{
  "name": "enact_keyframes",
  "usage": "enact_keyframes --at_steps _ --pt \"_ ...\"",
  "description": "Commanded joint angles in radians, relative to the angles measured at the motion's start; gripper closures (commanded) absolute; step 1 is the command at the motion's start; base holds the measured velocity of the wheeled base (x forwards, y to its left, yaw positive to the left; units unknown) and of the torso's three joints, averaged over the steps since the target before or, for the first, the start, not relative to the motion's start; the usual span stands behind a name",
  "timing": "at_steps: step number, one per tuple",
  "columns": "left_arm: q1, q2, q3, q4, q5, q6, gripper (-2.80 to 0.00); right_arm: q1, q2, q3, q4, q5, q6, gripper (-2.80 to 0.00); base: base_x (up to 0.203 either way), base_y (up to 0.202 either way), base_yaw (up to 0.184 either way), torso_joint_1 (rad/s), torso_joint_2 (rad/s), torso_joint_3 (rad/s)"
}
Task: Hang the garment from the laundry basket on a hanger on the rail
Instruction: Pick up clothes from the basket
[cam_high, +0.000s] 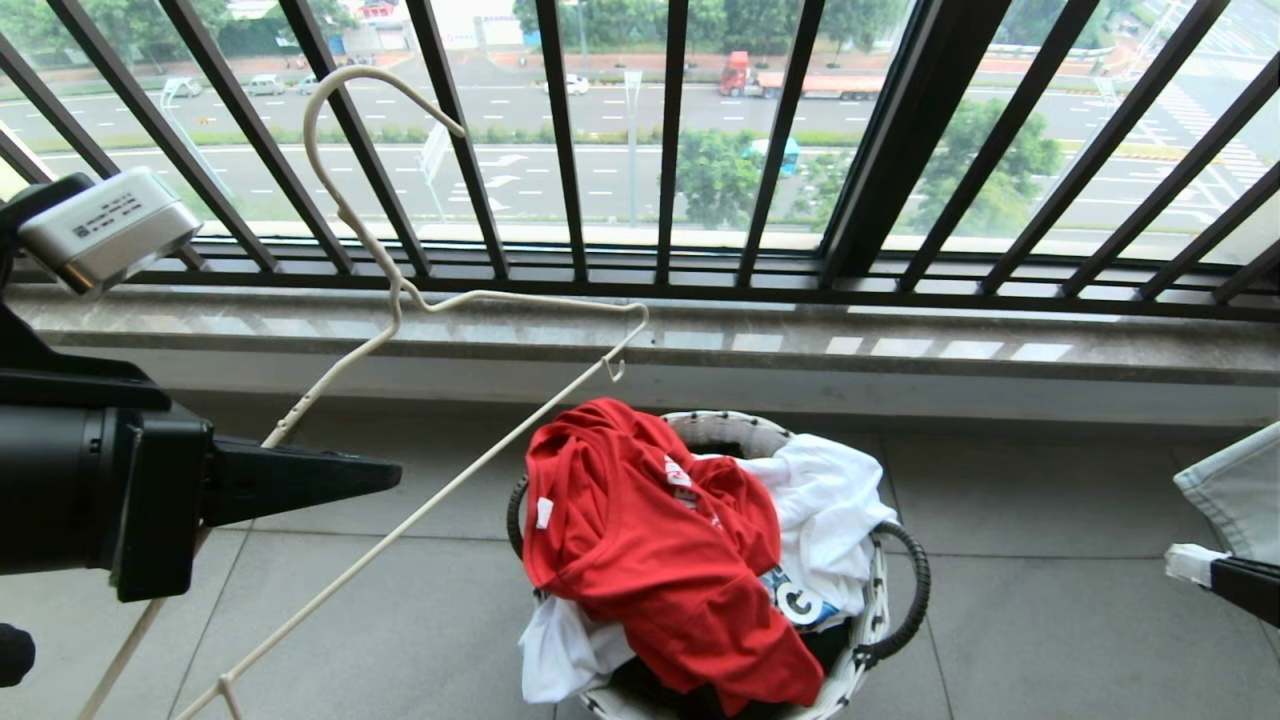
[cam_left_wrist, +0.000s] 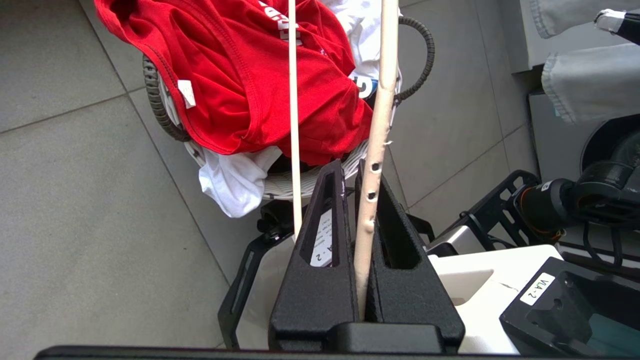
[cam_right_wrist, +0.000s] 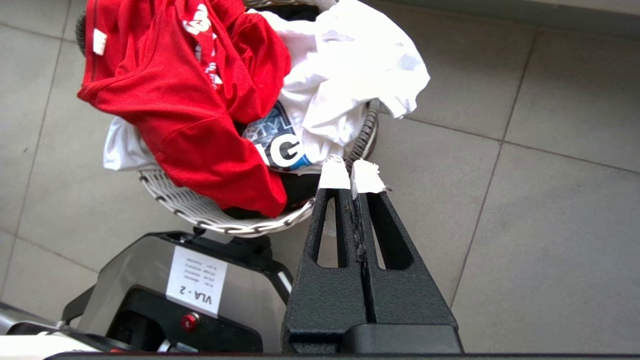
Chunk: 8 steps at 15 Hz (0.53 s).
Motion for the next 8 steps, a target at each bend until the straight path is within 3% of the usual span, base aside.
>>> enact_keyframes --at_steps 1,3,8 --pt "0.002 -0.004 -0.02 0.005 0.006 -0.01 0.0 0.131 0.334 -0.115 0.001 0.011 0.043 0.0 0.0 0.0 0.0 0.0 0.0 0.0" --pt "0.003 -0.007 -0.025 0.003 0.043 -0.016 0.0 0.261 0.498 -0.196 -0.011 -0.003 0.094 0.0 0.0 0.0 0.0 0.0 0.0 0.0" --pt "0.006 -0.004 -0.047 0.003 0.109 -0.016 0.0 0.448 0.802 -0.36 -0.164 -0.022 0.189 0.0 0.0 0.0 0.0 0.0 0.0 0.0"
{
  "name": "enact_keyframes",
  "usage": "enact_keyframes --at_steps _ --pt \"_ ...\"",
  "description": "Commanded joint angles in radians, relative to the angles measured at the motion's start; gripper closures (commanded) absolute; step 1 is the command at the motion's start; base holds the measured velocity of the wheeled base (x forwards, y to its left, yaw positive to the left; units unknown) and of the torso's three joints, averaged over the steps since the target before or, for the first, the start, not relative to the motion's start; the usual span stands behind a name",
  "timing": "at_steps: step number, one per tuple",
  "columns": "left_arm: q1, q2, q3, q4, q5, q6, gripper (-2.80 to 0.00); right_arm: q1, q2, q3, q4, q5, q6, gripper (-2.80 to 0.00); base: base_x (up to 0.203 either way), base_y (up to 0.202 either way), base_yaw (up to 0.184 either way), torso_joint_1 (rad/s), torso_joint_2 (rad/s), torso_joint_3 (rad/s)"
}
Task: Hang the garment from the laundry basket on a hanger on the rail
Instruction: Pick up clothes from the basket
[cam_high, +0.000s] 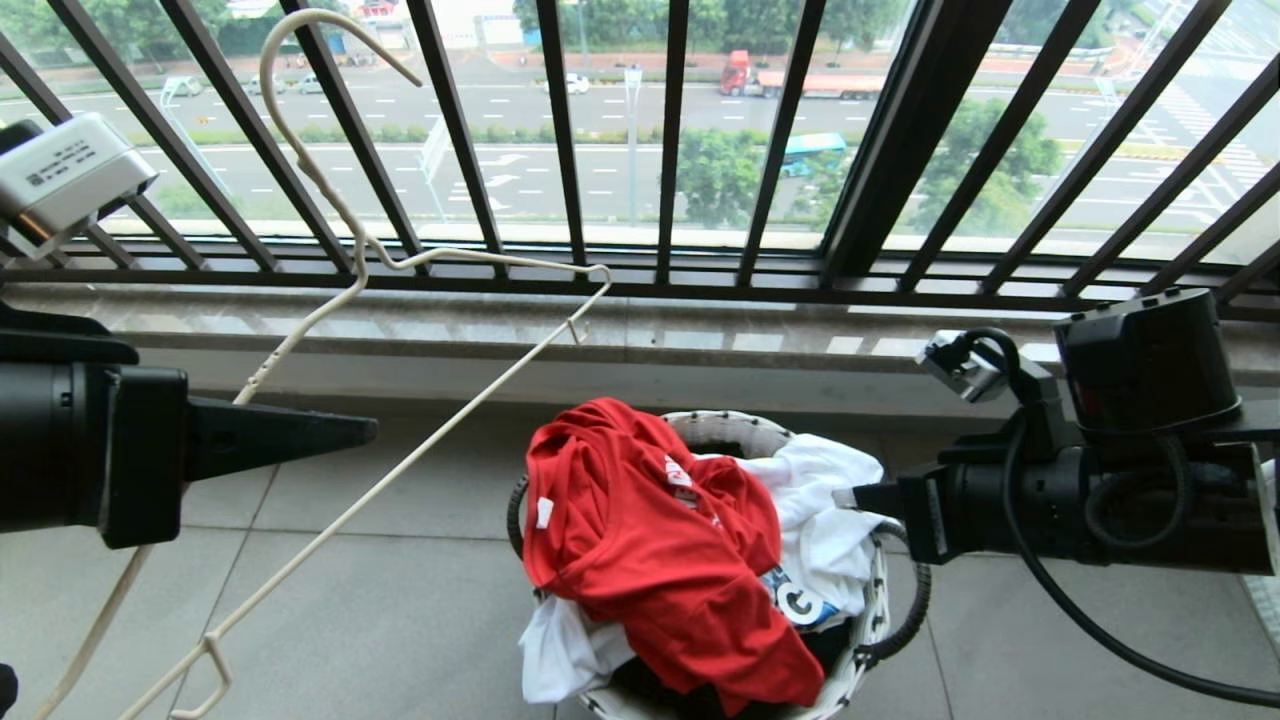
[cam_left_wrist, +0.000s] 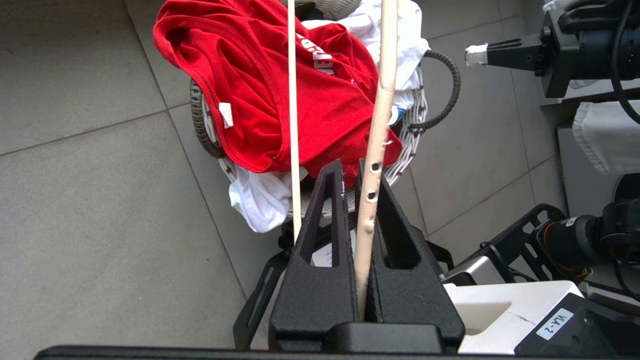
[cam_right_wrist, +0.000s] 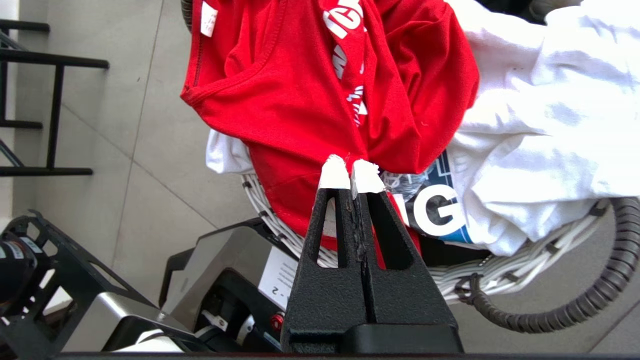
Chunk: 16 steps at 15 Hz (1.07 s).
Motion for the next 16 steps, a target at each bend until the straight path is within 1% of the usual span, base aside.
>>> enact_keyframes --at_steps 1,4,8,13,16 --pt "0.001 -0.001 -0.015 0.002 0.022 -0.001 0.0 0.087 0.19 -0.09 -0.017 0.0 0.046 0.0 0.0 0.0 0.0 0.0 0.0 0.0" --pt "0.004 -0.019 -0.026 0.003 0.038 -0.001 0.0 0.172 0.269 -0.153 -0.022 -0.001 0.098 0.0 0.0 0.0 0.0 0.0 0.0 0.0" --pt "0.004 -0.03 -0.031 0.003 0.038 -0.001 0.0 0.238 0.354 -0.233 -0.021 -0.02 0.143 0.0 0.0 0.0 0.0 0.0 0.0 0.0" --pt "0.004 -0.043 -0.032 0.003 0.039 -0.001 0.0 0.298 0.443 -0.326 -0.013 -0.046 0.165 0.0 0.0 0.0 0.0 0.0 0.0 0.0" --pt "0.004 -0.047 -0.034 0.002 0.039 -0.001 0.0 0.341 0.475 -0.348 -0.013 -0.072 0.173 0.0 0.0 0.0 0.0 0.0 0.0 0.0"
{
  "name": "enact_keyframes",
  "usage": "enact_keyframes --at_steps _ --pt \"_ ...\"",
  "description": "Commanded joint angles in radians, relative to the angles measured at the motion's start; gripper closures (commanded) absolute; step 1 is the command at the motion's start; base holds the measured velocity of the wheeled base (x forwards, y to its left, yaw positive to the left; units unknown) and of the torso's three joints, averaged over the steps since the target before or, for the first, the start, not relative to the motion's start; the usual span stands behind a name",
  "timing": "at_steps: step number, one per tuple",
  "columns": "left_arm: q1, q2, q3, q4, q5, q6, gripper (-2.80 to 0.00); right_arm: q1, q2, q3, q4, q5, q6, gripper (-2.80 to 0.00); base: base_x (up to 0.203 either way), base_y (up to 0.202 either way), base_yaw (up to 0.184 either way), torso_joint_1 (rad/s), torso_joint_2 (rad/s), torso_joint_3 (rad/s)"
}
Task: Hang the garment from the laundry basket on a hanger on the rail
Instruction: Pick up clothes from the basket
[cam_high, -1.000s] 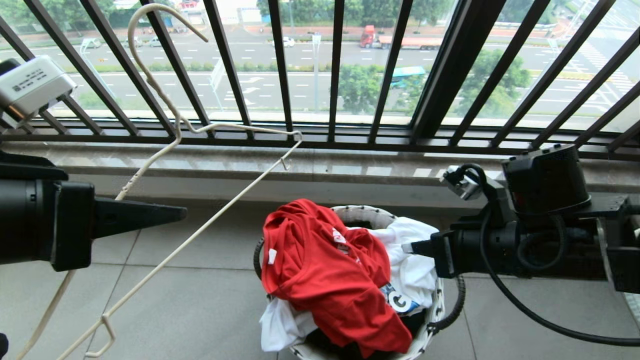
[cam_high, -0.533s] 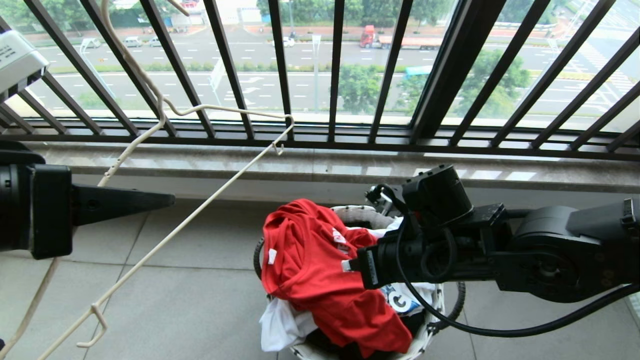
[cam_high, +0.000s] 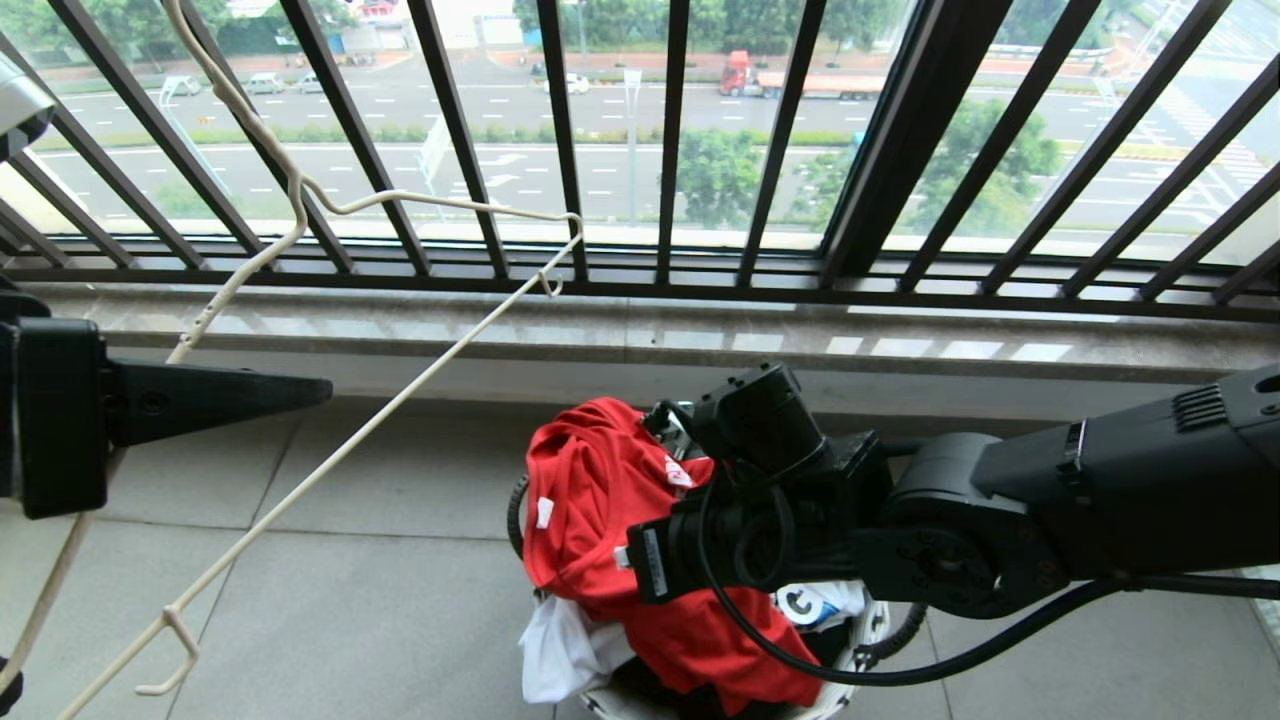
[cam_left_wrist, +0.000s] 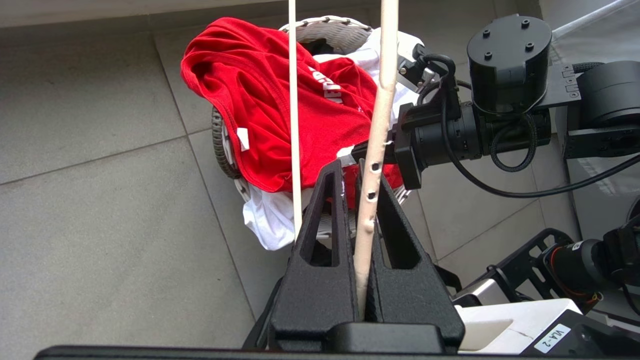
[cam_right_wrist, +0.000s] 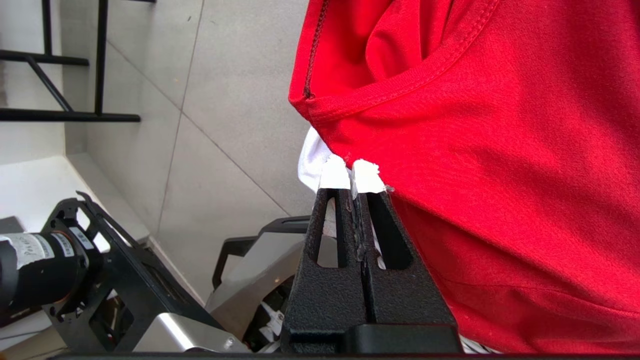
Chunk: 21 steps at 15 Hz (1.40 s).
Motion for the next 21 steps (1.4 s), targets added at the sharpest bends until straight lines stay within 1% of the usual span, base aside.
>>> enact_keyframes --at_steps 1,4,9,13,15,21 --pt "-0.001 -0.005 -0.008 0.003 -0.001 -0.001 0.0 0.024 0.036 -0.024 -0.001 -0.008 0.003 0.0 0.0 0.0 0.0 0.0 0.0 0.0" --pt "-0.001 -0.019 -0.008 0.003 -0.001 -0.001 0.0 0.036 0.043 -0.052 0.013 -0.027 0.003 0.0 0.0 0.0 0.0 0.0 0.0 0.0" --pt "-0.001 -0.021 -0.01 0.003 -0.001 -0.001 0.0 0.042 0.047 -0.069 0.017 -0.031 0.005 0.0 0.0 0.0 0.0 0.0 0.0 0.0" --pt "-0.001 -0.027 -0.01 0.003 -0.001 -0.001 0.0 0.068 0.061 -0.08 0.023 -0.065 0.006 0.0 0.0 0.0 0.0 0.0 0.0 0.0" --pt "-0.001 -0.027 -0.01 0.003 -0.001 -0.001 0.0 0.081 0.061 -0.08 0.027 -0.085 0.021 0.0 0.0 0.0 0.0 0.0 0.0 0.0" --pt "-0.001 -0.034 -0.012 0.003 0.0 -0.001 0.0 0.082 0.09 -0.098 0.027 -0.107 0.024 0.0 0.0 0.0 0.0 0.0 0.0 0.0"
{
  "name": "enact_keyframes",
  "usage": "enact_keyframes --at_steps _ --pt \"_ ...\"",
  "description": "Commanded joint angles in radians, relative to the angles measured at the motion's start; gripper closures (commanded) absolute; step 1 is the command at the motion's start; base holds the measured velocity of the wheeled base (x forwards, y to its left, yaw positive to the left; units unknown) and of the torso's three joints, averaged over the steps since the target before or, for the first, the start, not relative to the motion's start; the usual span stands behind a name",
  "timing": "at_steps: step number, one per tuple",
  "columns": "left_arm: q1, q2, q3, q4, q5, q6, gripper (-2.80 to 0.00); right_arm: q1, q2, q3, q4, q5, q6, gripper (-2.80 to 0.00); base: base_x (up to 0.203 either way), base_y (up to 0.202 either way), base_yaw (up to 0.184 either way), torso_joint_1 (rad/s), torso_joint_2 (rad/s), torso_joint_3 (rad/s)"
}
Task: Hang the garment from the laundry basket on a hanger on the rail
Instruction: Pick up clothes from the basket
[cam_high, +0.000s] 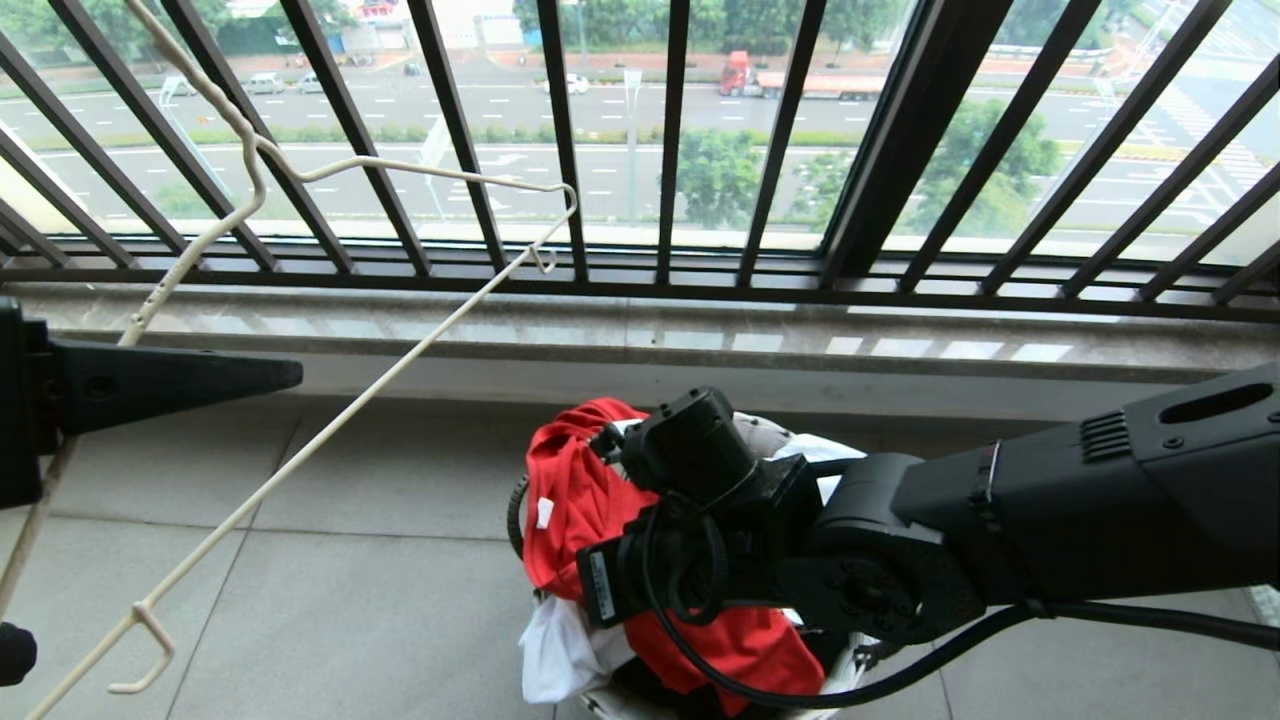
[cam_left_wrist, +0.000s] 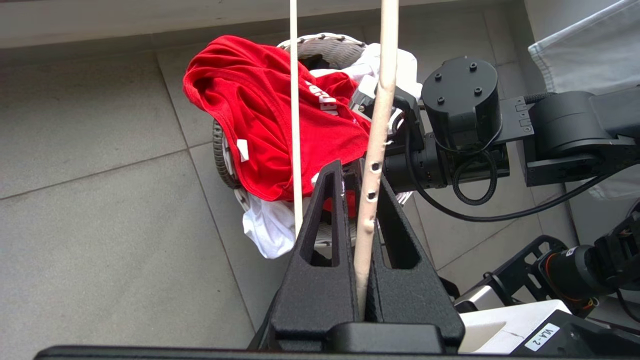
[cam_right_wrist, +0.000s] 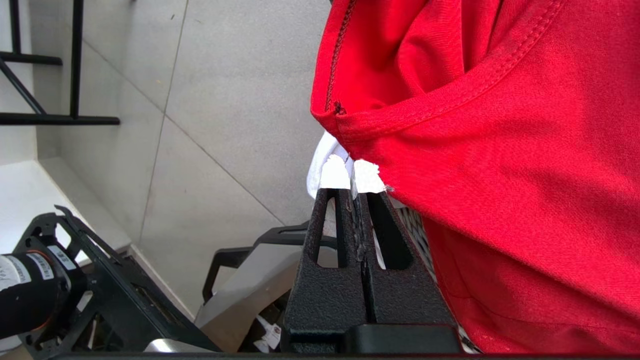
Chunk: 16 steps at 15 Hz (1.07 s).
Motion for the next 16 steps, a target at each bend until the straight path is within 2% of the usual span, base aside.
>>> enact_keyframes --at_steps 1,4,6,7,13,15,16 --pt "0.0 -0.003 0.0 0.002 -0.001 -0.001 0.0 0.004 0.015 -0.013 -0.001 -0.001 0.002 0.0 0.0 0.0 0.0 0.0 0.0 0.0" --pt "0.0 -0.009 0.0 0.002 0.0 -0.001 0.0 0.011 0.031 -0.022 -0.003 -0.006 0.002 0.0 0.0 0.0 0.0 0.0 0.0 0.0" --pt "0.0 -0.009 0.0 0.001 0.0 -0.001 0.0 0.016 0.044 -0.028 -0.007 -0.07 0.003 0.0 0.0 0.0 0.0 0.0 0.0 0.0" --pt "0.0 -0.011 -0.001 0.001 0.001 -0.001 0.0 0.018 0.059 -0.04 -0.029 -0.108 0.004 -2.8 0.0 0.0 0.0 0.0 0.0 0.0" --pt "0.0 -0.026 -0.008 0.002 0.002 -0.001 0.0 0.049 0.122 -0.079 -0.058 -0.245 0.003 -2.8 0.0 0.0 0.0 0.0 0.0 0.0" --pt "0.0 -0.026 -0.008 0.002 0.002 -0.001 0.0 0.063 0.143 -0.087 -0.057 -0.336 0.0 -2.8 0.0 0.0 0.0 0.0 0.0 0.0" --pt "0.0 -0.026 -0.008 0.002 0.002 0.0 0.0 0.068 0.143 -0.087 -0.057 -0.343 -0.001 -2.8 0.0 0.0 0.0 0.0 0.0 0.0"
